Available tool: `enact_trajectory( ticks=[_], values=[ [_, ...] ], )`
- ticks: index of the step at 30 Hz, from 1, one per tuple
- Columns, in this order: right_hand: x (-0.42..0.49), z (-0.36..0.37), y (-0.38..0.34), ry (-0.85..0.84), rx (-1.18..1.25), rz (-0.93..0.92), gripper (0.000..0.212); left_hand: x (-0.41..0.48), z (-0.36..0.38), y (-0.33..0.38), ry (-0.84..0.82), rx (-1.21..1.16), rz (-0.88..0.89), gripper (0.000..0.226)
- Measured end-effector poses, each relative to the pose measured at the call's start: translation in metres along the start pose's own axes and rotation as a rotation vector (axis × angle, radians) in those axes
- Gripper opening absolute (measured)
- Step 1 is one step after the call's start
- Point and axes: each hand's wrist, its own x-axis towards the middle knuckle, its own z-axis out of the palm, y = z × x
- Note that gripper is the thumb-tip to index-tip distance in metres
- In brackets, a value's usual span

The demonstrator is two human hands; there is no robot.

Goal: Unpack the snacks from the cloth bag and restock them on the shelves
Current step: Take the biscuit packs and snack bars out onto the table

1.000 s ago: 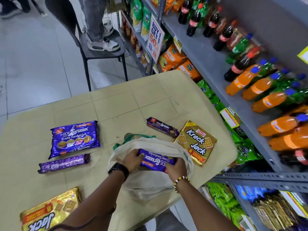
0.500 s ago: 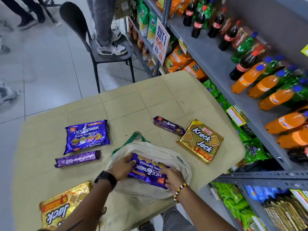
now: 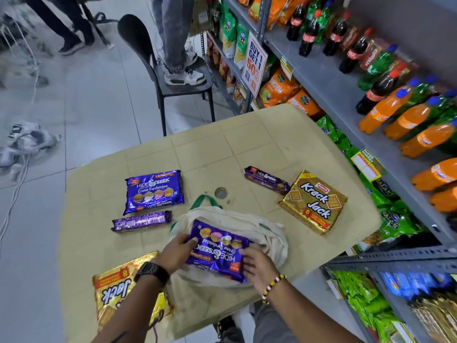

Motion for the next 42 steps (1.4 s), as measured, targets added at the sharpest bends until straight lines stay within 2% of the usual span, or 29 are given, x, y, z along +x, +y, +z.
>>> enact_trajectory(
  ticks=[5, 9, 13, 20, 27, 30, 33, 37, 42],
  values=[
    [-0.020, 0.000, 0.000, -0.020, -0.040, -0.066, 0.015, -0.028, -0.012, 0.004, 0.056, -0.003, 0.024, 0.018],
    [-0.044, 0.000, -0.004, -0.106, -0.074, -0.108, 0.013, -0.056, -0.029, 0.004, 0.054, -0.029, 0.037, 0.025],
    [-0.067, 0.006, -0.016, -0.160, -0.179, -0.241, 0.006, -0.075, -0.043, 0.005, 0.093, -0.084, 0.072, 0.028],
    [-0.073, 0.005, -0.083, -0.129, -0.211, -0.414, 0.016, -0.059, -0.026, 0.069, 0.127, -0.184, 0.147, 0.014],
    [-0.015, -0.006, -0.199, -0.048, -0.136, -0.524, 0.024, 0.025, 0.008, 0.196, 0.099, -0.167, 0.305, 0.026],
    [0.019, -0.017, -0.254, -0.032, -0.098, -0.547, 0.011, 0.074, 0.021, 0.252, 0.076, -0.191, 0.317, 0.029],
    [0.060, -0.032, -0.301, 0.015, -0.127, -0.564, 0.007, 0.124, 0.041, 0.294, 0.040, -0.211, 0.310, 0.030],
    [0.122, -0.056, -0.334, 0.058, -0.136, -0.508, 0.003, 0.187, 0.075, 0.318, -0.004, -0.216, 0.256, 0.034],
    [0.180, -0.078, -0.334, 0.122, -0.222, -0.391, 0.016, 0.246, 0.107, 0.307, 0.017, -0.135, 0.156, 0.049]
  ],
)
